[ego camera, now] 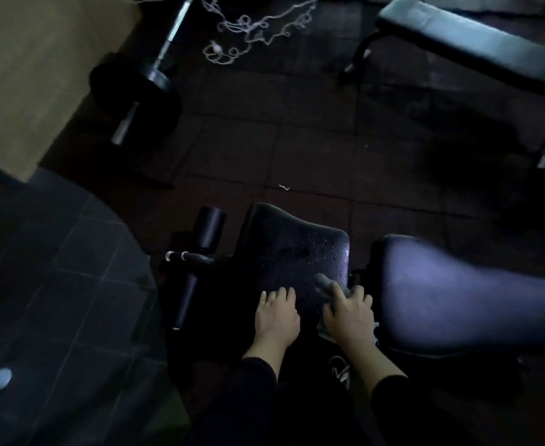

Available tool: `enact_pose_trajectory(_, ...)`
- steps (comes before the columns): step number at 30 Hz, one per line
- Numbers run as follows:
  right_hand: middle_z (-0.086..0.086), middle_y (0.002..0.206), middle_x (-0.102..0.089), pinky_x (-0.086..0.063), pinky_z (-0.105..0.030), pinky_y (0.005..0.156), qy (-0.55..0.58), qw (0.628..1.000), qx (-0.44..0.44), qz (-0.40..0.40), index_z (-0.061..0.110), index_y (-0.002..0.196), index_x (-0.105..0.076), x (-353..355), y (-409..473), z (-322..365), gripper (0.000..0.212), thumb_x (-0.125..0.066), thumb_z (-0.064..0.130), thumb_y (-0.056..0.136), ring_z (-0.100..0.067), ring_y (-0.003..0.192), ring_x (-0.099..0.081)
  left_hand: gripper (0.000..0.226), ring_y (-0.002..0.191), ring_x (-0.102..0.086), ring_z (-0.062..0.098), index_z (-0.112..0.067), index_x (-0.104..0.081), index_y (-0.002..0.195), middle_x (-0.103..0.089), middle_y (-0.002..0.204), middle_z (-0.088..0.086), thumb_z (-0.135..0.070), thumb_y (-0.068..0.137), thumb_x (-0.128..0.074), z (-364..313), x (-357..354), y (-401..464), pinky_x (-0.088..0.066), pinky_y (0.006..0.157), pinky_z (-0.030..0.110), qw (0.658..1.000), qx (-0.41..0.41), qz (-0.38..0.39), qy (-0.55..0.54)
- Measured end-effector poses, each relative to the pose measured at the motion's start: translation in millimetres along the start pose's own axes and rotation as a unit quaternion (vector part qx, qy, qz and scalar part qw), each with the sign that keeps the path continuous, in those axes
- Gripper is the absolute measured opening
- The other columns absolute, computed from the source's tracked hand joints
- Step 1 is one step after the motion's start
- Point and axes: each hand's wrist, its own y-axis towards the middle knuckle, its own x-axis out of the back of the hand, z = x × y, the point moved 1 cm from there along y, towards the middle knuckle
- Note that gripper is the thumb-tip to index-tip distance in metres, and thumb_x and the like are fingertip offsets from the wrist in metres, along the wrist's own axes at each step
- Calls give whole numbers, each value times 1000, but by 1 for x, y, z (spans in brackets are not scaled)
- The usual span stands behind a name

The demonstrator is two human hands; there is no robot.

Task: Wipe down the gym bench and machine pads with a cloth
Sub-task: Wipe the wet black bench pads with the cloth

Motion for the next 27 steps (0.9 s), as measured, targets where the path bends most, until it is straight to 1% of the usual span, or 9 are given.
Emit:
enact_pose_trajectory(3, -27, 104, -54, -48, -47, 65, 21, 999, -18, -29, 15, 114, -66, -15, 2, -2, 42, -68, 21, 73, -43, 84, -51, 55, 137, -34, 22, -13, -23, 150, -34, 151, 5, -28, 100, -40, 3, -11, 9, -14, 120, 41, 999, -40, -5, 8)
enact_pose_trajectory(7, -29, 104, -58, -50, -46, 59, 27, 997, -27, -68, 15, 110, -69, -45, 18, -13, 48, -54, 31, 67, -44, 76, -54, 57, 143, -25, 19, -14, -19, 152, -24, 157, 5, -29, 101, -39, 5, -37, 32, -10, 121, 40, 998, -64, -6, 9)
enact_pose_trajectory(13, -28, 110, -60, -51, -45, 59, 11, 994, -32, -100, 19, 114, -69, -103, 55, -37, 52, -44, 39, 73, -44, 74, -56, 59, 147, -15, 17, -16, -15, 154, -15, 161, 4, -31, 102, -37, 9, -87, 82, -9, 121, 41, 996, -82, -15, 27)
enact_pose_trajectory(15, -21, 124, -57, -49, -47, 68, -22, 996, -38, -83, 28, 125, -63, -121, 62, -45, 51, -47, 46, 79, -44, 88, -55, 58, 148, -11, 16, -16, -13, 154, -11, 162, 4, -31, 102, -35, 10, -105, 96, -8, 121, 41, 996, -86, -14, 28)
enact_pose_trajectory(17, -12, 138, -49, -42, -51, 86, -66, 996, -31, -57, 39, 134, -52, -143, 63, -57, 53, -43, 57, 85, -42, 112, -49, 58, 149, -4, 16, -18, -10, 155, -4, 163, 3, -33, 103, -32, 14, -121, 109, -5, 121, 42, 995, -88, -18, 34)
enact_pose_trajectory(19, -10, 140, -51, -36, -54, 98, -64, 996, -1, -68, 38, 135, -52, -160, 64, -67, 57, -34, 60, 86, -40, 127, -44, 58, 149, 0, 14, -20, -9, 155, 1, 163, 1, -35, 103, -29, 18, -136, 120, -3, 121, 44, 995, -94, -23, 39)
enact_pose_trajectory(22, -8, 146, -46, -16, -49, 113, -51, 994, 58, -81, 28, 138, -50, -174, 67, -79, 58, -30, 56, 92, -32, 139, -29, 58, 149, 2, 13, -24, -8, 155, 4, 163, 0, -38, 103, -29, 27, -154, 129, -4, 120, 45, 993, -108, -37, 42)
enact_pose_trajectory(24, -6, 149, -42, -10, -45, 115, -59, 990, 92, -88, 20, 138, -50, -176, 72, -82, 63, -25, 58, 96, -24, 141, -24, 57, 149, -5, 14, -25, -16, 154, -4, 163, 0, -40, 101, -30, 33, -164, 135, -7, 119, 48, 988, -129, -67, 42)
enact_pose_trajectory(27, -3, 152, -38, -12, -44, 115, -55, 986, 122, -99, 14, 136, -51, -181, 85, -85, 70, -22, 62, 95, -20, 143, -23, 58, 145, -27, 18, -25, -36, 148, -27, 158, 3, -45, 94, -31, 43, -178, 142, -15, 117, 51, 979, -156, -129, 38)
